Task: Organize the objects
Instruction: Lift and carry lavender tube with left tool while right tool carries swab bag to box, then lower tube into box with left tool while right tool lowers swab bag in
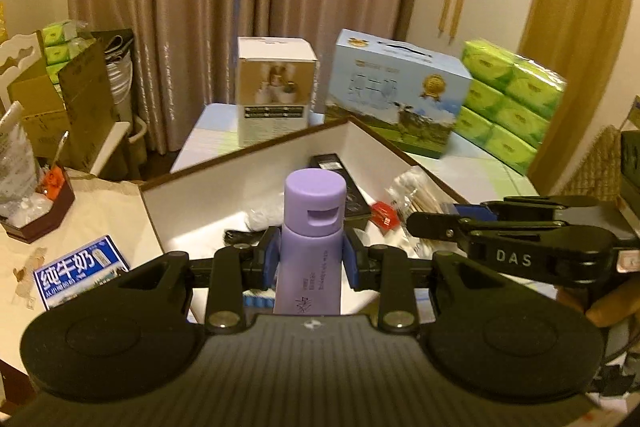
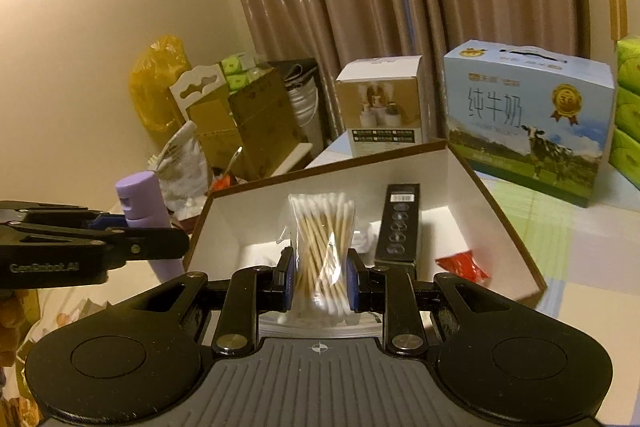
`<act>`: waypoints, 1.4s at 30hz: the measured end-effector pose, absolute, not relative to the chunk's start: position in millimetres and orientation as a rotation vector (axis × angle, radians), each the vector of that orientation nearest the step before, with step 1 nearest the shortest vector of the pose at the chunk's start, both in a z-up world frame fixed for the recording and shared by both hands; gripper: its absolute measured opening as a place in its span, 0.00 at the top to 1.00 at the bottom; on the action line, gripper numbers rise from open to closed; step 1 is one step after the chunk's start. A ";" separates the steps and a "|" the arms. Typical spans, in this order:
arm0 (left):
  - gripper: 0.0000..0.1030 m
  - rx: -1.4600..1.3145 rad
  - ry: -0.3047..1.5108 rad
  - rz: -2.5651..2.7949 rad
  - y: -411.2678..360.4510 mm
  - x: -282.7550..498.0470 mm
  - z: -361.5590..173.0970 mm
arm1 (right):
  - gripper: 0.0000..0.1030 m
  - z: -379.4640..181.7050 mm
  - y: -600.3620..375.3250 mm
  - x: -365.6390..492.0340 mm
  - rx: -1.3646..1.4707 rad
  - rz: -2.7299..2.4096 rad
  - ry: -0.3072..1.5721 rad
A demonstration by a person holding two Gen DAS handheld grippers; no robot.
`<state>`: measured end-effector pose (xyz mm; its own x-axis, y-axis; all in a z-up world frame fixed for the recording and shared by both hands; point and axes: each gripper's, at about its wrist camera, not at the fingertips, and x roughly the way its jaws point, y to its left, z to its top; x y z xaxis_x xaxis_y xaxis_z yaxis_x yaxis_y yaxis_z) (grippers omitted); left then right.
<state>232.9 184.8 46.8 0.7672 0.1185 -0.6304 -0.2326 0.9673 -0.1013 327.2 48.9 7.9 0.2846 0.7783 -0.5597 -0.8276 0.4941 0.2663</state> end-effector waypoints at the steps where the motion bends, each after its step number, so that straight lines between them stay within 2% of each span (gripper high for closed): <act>1: 0.73 -0.177 0.674 0.198 188.6 237.1 44.9 | 0.79 6.8 51.7 329.0 -0.080 1.073 0.701; 28: 0.73 -0.228 0.796 0.190 232.7 307.5 -12.2 | 0.78 -53.4 74.9 432.8 -0.138 0.800 0.784; 35: 0.73 -0.242 0.820 0.186 237.0 317.8 -22.0 | 0.70 -57.6 81.6 440.8 -0.137 0.798 0.777; 42: 0.73 -0.253 0.845 0.195 241.1 325.8 -32.3 | 0.67 -58.5 79.5 438.6 -0.141 0.809 0.790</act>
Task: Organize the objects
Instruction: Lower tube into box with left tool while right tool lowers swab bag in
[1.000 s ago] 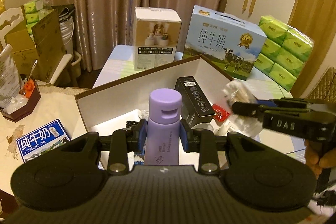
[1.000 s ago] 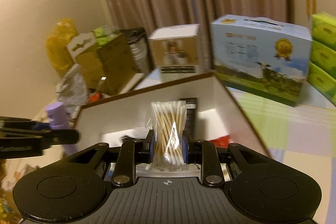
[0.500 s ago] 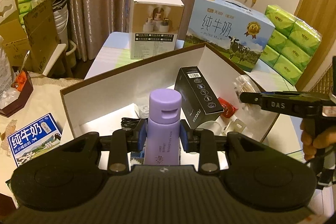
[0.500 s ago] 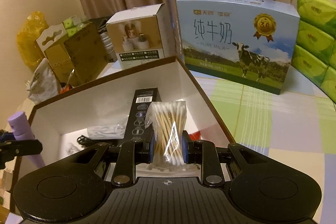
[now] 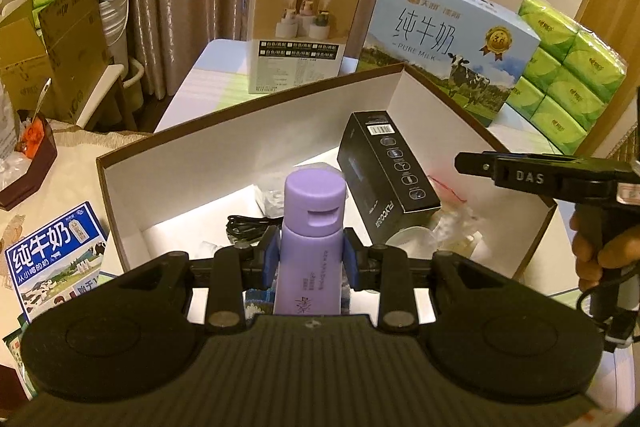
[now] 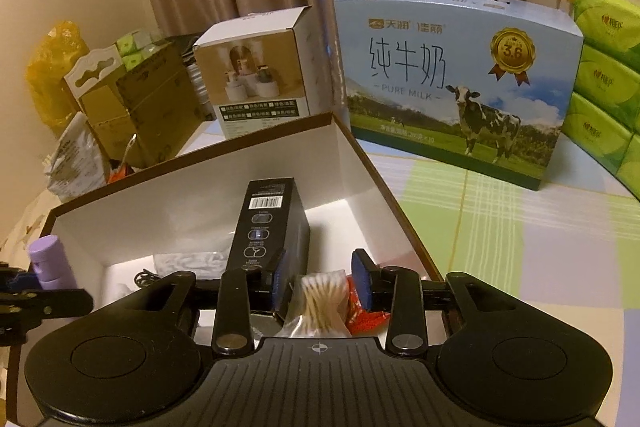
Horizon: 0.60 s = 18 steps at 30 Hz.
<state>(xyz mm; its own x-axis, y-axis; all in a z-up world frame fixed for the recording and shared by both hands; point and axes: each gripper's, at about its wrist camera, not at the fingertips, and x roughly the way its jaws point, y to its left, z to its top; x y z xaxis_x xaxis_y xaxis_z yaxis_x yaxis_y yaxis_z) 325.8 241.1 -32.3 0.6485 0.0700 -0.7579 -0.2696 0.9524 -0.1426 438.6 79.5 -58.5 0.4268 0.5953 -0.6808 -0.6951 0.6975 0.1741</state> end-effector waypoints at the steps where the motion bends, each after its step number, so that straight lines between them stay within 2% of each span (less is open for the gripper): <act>1: 0.73 -0.252 0.848 0.197 241.4 327.0 -33.5 | 0.66 -58.4 79.2 438.0 -0.144 0.809 0.792; 12: 0.73 -0.256 0.888 0.206 245.3 343.8 -49.1 | 0.60 -59.3 73.6 432.1 -0.150 0.817 0.800; 14: 0.74 -0.254 0.884 0.210 245.8 346.4 -50.0 | 0.55 -58.4 72.4 430.9 -0.150 0.819 0.799; 18: 0.64 -0.250 0.885 0.223 247.8 350.7 -49.6 | 0.48 -55.8 69.9 427.8 -0.149 0.825 0.788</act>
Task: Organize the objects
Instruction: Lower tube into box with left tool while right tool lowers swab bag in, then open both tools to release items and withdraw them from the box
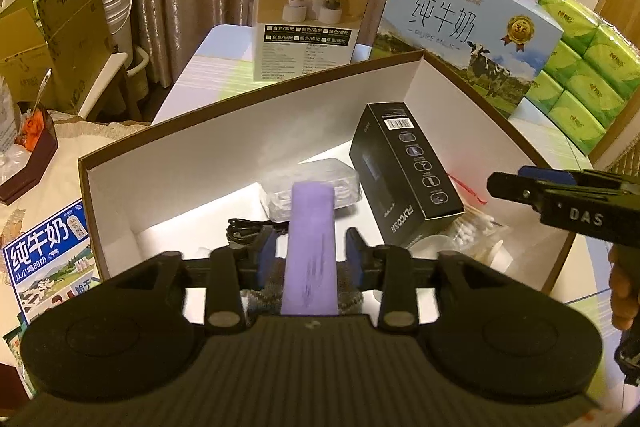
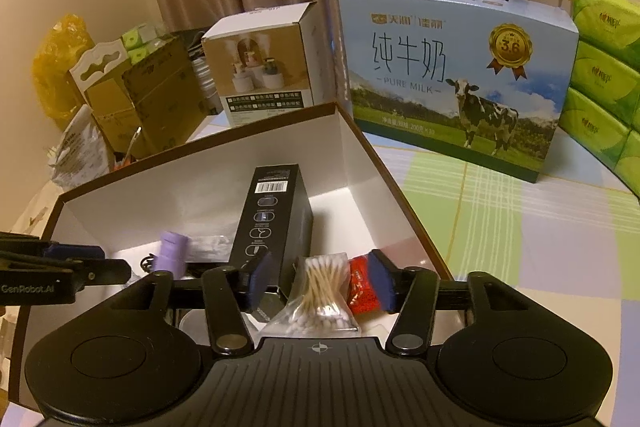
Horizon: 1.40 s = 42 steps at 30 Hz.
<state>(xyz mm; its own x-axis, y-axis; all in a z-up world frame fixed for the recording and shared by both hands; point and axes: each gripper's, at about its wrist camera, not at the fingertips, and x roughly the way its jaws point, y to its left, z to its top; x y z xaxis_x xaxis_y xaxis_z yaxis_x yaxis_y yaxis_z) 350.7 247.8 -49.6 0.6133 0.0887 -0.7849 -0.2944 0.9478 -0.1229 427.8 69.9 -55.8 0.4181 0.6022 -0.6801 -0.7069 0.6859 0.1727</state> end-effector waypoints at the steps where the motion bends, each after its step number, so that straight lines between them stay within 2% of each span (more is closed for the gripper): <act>1: 0.60 -0.247 0.885 0.230 248.1 351.0 -49.6 | 0.46 -55.2 69.6 427.0 -0.151 0.827 0.785; 7: 0.47 -0.256 0.886 0.250 252.2 346.7 -49.9 | 0.38 -53.3 67.8 422.3 -0.158 0.834 0.779; 12: 0.40 -0.255 0.888 0.263 253.8 341.6 -50.4 | 0.31 -51.3 66.0 417.1 -0.168 0.842 0.769; 16: 0.31 -0.256 0.886 0.270 254.4 336.2 -48.7 | 0.24 -48.9 62.8 412.5 -0.169 0.850 0.761; 23: 0.22 -0.250 0.869 0.281 249.8 327.1 -40.5 | 0.14 -44.2 55.0 402.9 -0.169 0.867 0.747; 31: 0.07 -0.234 0.837 0.298 236.5 311.6 -25.0 | 0.02 -37.3 42.8 388.5 -0.173 0.867 0.723; 42: 0.04 -0.216 0.823 0.320 215.4 285.7 -11.7 | 0.02 -26.9 22.9 364.8 -0.167 0.881 0.698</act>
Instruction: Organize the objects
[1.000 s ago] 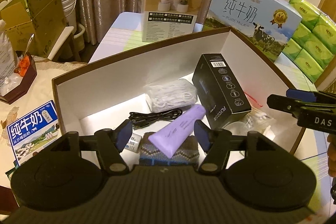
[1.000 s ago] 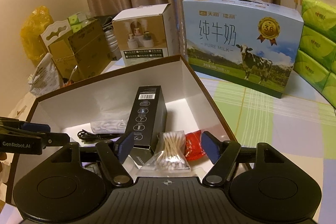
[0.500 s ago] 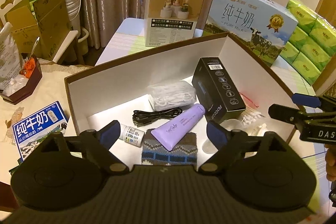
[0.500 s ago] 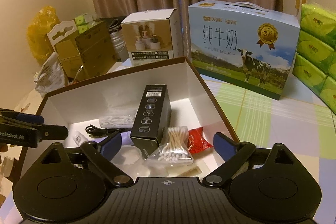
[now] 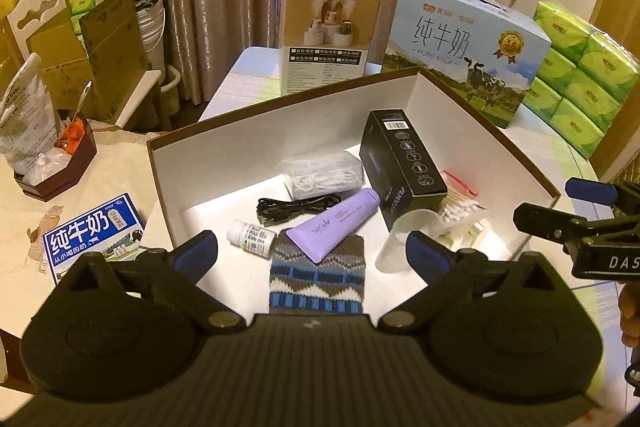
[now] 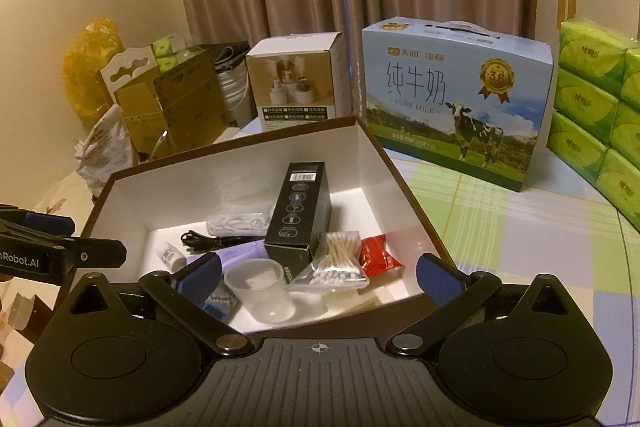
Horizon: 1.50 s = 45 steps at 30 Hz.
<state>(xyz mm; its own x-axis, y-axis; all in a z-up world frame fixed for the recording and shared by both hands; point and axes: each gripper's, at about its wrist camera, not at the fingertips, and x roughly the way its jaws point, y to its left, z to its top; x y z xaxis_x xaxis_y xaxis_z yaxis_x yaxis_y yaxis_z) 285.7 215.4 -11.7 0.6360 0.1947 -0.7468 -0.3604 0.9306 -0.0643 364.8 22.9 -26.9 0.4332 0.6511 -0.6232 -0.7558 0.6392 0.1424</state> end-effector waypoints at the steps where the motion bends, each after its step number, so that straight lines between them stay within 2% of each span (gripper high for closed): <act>1: 0.04 -0.215 0.823 0.320 213.1 283.6 -10.9 | 0.02 -26.1 21.1 362.4 -0.166 0.883 0.696; 20: 0.01 -0.195 0.789 0.335 162.3 222.6 8.6 | 0.02 -10.4 -39.0 306.4 -0.144 0.911 0.696; 45: 0.01 -0.192 0.759 0.303 46.2 131.9 22.7 | 0.02 3.1 -165.1 240.1 -0.114 0.866 0.781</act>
